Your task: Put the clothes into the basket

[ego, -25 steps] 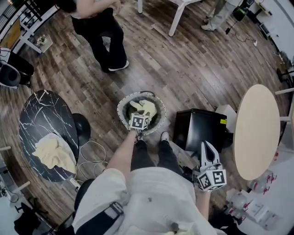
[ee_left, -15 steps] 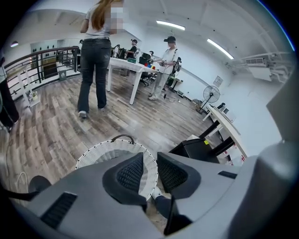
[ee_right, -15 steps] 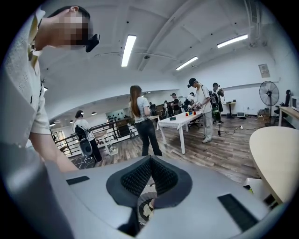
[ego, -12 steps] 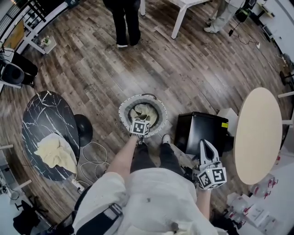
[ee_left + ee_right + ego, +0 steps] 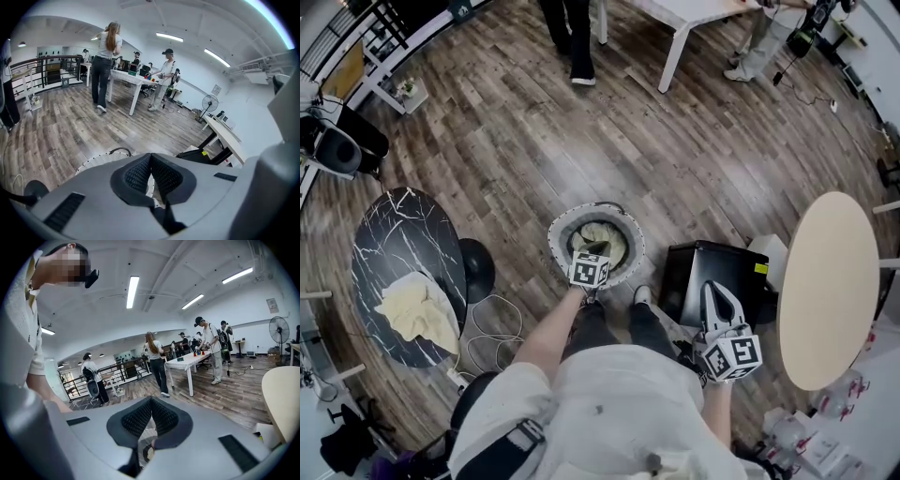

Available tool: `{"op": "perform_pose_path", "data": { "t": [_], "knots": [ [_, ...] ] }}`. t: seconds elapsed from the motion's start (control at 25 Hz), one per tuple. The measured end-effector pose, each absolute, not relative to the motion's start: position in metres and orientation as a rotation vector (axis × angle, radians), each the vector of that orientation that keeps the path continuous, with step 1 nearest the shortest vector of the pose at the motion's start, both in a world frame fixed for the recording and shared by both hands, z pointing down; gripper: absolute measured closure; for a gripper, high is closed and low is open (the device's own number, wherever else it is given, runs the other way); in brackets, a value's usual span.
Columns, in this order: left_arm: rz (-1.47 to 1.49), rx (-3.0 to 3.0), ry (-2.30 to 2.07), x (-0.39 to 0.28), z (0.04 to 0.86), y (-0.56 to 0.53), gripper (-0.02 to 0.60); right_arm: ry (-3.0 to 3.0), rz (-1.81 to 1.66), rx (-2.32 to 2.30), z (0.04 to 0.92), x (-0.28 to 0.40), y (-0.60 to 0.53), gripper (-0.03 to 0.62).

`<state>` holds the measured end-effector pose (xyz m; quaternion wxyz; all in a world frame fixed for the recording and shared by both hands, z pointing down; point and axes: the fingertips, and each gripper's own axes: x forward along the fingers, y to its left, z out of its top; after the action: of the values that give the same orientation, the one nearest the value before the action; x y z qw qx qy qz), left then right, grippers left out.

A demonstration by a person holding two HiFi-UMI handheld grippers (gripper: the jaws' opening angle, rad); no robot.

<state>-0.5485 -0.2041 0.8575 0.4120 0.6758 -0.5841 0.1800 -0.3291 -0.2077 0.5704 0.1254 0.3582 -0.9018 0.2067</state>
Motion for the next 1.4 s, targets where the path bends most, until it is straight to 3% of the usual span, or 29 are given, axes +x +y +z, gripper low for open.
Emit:
{"op": "perform_pose_path", "data": {
  "t": [0.88,1.4],
  "knots": [
    [0.274,2.007,-1.524,-0.488,0.713,-0.19,0.56,-2.706,0.595,0.919,0.553,-0.336,-0.218,0.585],
    [0.135,2.022,-1.645,-0.486,0.636,-0.167,0.56,-2.762,0.569,0.83,0.537,-0.346,-0.221,0.586]
  ]
}}
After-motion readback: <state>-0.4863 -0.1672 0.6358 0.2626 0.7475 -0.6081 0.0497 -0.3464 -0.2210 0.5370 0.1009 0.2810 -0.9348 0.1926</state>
